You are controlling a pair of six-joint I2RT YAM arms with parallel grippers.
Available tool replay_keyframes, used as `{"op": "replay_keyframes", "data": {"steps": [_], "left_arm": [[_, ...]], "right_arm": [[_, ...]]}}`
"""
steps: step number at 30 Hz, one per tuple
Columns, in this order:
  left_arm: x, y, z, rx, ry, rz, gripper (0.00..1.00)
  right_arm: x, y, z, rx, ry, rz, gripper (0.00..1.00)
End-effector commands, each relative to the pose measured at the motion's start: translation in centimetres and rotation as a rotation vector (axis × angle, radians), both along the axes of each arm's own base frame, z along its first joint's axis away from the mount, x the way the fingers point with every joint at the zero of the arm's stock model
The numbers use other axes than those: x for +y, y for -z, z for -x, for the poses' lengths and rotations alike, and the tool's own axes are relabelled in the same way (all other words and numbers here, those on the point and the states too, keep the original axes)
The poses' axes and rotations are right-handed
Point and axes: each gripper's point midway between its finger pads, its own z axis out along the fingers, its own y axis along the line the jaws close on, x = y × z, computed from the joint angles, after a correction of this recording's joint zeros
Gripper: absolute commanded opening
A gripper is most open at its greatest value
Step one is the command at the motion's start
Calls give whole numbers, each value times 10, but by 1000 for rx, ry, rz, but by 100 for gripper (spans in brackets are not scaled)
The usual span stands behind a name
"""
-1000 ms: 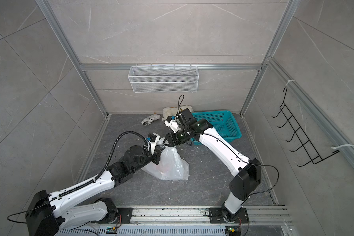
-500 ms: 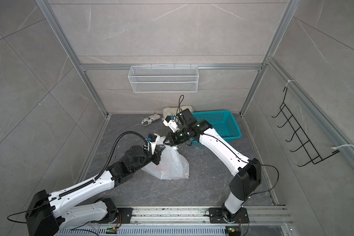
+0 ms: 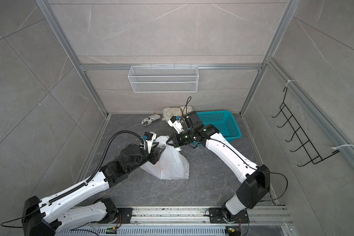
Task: Place the peach into a plastic bag & tie a knot
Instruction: Cross the plastic bag at the center of the board.
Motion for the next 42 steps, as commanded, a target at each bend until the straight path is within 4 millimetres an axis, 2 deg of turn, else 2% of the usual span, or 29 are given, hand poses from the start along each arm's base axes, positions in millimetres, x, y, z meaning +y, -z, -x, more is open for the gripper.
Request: {"op": "replay_keyframes", "data": {"steps": [1,5,10,14,18,24,31,33,37,42], "left_arm": [[2,-23,11,66,39,35,52],[13,-36,15,152,62,61,53],[36,-45,4,322,48,144,59],[34,-43,0,484,98,116,60],[28,-45,-9,557,128,147,60],[0,-38,-3,686,314,258,48],[-4,-17,-2,743,332,258,23],[-3,-13,-2,743,328,259,20],[0,-7,-5,724,297,233,22],[16,10,-11,699,220,72,36]], "right_arm": [[-1,-14,1,-57,1,-42,0],[-5,-13,2,-75,9,-22,0],[-9,-13,3,-101,15,-13,0],[-12,-11,4,-113,14,-3,0],[-12,-11,6,-118,10,-6,0],[-13,-14,7,-128,16,-14,0],[-11,-16,7,-114,21,-38,0],[-11,-16,7,-110,23,-43,0],[-9,-18,8,-101,17,-60,0],[-7,-19,11,-93,5,-72,0]]}}
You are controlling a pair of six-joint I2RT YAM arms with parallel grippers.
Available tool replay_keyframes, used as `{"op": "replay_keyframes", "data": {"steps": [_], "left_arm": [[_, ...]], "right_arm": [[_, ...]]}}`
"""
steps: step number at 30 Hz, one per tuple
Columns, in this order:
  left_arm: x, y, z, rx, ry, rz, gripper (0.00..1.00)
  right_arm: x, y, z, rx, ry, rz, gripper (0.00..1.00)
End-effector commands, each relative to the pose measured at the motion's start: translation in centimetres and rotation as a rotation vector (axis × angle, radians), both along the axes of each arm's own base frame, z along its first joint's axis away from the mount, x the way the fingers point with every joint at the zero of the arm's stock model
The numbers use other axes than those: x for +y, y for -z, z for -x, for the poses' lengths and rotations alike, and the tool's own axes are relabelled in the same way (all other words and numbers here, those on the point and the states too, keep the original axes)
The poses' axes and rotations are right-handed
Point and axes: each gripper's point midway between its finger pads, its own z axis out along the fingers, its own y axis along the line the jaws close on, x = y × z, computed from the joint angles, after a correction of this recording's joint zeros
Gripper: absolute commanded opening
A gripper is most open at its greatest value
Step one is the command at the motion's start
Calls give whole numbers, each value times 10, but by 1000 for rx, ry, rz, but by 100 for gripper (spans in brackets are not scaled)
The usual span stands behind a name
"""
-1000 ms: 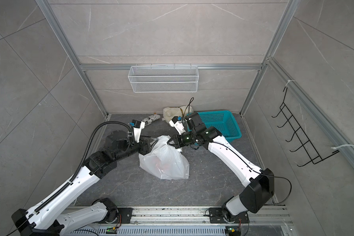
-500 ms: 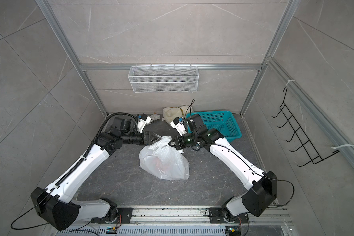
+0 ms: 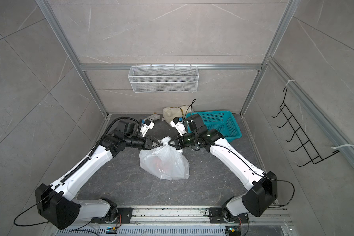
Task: Place the peach into a plastic bag & tie a knot
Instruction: Cross the plastic bag at the center of the board.
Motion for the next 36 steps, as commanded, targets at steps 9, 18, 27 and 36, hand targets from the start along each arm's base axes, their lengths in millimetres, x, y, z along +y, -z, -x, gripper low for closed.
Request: {"op": "replay_keyframes", "data": {"steps": [9,18,27,36], "left_arm": [[23,2,5,-98,19,-220,43],[3,1,18,-65,100,-139,22],[-15,10,6,-121,33,-119,0],[-16,-19,-20,-397,-186,-49,0]], "right_arm": [[0,-12,9,-7,-25,-44,0],[0,-13,11,-6,-30,-48,0],[3,-22,17,18,-40,-99,0],[3,-20,25,50,-62,-115,0]]}}
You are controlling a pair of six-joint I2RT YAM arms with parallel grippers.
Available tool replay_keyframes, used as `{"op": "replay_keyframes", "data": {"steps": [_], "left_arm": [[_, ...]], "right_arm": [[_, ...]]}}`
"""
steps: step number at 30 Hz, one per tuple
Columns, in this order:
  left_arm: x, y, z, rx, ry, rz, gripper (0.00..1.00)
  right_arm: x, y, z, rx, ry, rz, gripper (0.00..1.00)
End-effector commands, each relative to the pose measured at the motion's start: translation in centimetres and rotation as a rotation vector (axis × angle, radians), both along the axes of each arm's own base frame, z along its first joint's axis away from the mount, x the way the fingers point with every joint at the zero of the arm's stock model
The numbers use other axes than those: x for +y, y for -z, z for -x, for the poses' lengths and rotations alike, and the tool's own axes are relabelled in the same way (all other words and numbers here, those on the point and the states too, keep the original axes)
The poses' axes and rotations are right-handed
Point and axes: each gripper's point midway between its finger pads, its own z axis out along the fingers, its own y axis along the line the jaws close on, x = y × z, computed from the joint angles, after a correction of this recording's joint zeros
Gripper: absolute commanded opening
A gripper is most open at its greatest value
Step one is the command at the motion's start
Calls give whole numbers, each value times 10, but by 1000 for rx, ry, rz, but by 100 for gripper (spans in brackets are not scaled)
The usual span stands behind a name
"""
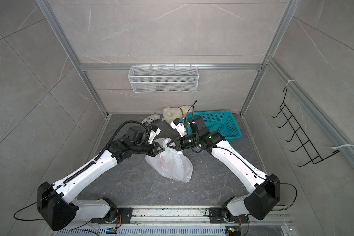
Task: Place the peach into a plastic bag & tie a knot
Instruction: Cross the plastic bag at the center of the board.
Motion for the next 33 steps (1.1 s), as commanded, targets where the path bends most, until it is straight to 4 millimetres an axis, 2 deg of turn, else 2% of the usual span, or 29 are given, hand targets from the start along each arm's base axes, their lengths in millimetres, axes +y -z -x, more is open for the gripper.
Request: {"op": "replay_keyframes", "data": {"steps": [1,6,11,17,24,27,31,33], "left_arm": [[4,-55,-24,-214,-128,122,0],[10,-69,-29,-276,-194,216,0],[-5,-60,-29,-225,-160,302,0],[-13,-56,-24,-194,-139,407,0],[-8,-50,-6,-150,-102,402,0],[-9,-53,-1,-123,-99,463,0],[-14,-52,-4,-94,-102,538,0],[-17,-45,-7,-96,-100,535,0]], "right_arm": [[-1,-10,8,-4,-17,-33,0],[-4,-8,9,2,-8,-19,0],[-3,-7,10,9,-7,-24,0],[-2,-7,5,10,16,-37,0],[-10,0,-6,28,82,-7,0],[-12,2,-9,36,101,-18,0],[-10,-1,-11,50,105,-58,0],[-7,-5,-9,62,92,-86,0]]}}
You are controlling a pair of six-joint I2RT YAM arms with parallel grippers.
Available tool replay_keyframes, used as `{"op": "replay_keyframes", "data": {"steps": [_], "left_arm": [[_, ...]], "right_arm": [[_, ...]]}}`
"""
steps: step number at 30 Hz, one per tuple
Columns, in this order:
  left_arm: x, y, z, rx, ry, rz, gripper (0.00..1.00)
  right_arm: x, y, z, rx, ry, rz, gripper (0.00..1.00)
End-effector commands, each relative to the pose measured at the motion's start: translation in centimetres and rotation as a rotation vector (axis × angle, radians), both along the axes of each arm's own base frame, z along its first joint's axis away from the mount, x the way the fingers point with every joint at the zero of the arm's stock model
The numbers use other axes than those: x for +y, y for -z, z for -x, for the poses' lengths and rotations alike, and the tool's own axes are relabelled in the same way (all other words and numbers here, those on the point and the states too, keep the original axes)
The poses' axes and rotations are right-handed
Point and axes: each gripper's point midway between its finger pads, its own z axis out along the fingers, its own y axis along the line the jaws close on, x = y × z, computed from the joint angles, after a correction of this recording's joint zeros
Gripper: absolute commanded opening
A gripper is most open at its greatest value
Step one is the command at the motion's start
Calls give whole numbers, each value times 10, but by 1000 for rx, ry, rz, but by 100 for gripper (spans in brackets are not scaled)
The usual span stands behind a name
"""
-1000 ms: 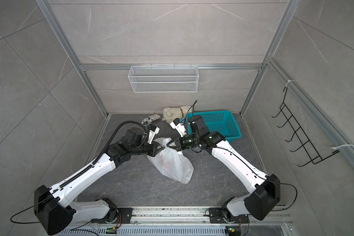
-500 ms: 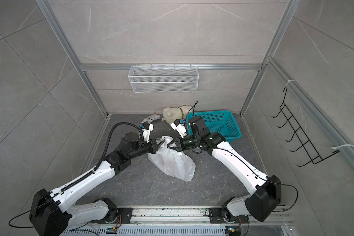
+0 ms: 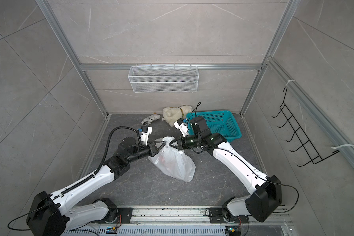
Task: Place the peach into a plastic bag & tie a knot
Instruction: Cross the plastic bag at the center of the board.
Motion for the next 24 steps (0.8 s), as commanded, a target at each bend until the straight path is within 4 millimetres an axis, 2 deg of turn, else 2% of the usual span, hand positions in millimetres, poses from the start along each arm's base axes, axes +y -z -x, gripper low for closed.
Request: {"op": "replay_keyframes", "data": {"steps": [1,6,13,19,24], "left_arm": [[-8,-15,-3,-43,20,86,0],[4,-8,-7,-139,-62,67,0],[-20,-8,2,-155,-12,111,0],[-13,-9,-7,-135,-84,176,0],[-15,-9,-7,-111,-79,223,0]], "right_arm": [[3,-17,2,-9,-3,-73,0],[6,-20,5,19,-13,-122,0],[9,-19,5,47,-9,-159,0],[6,-11,8,67,20,-148,0],[0,-2,13,53,50,-113,0]]}}
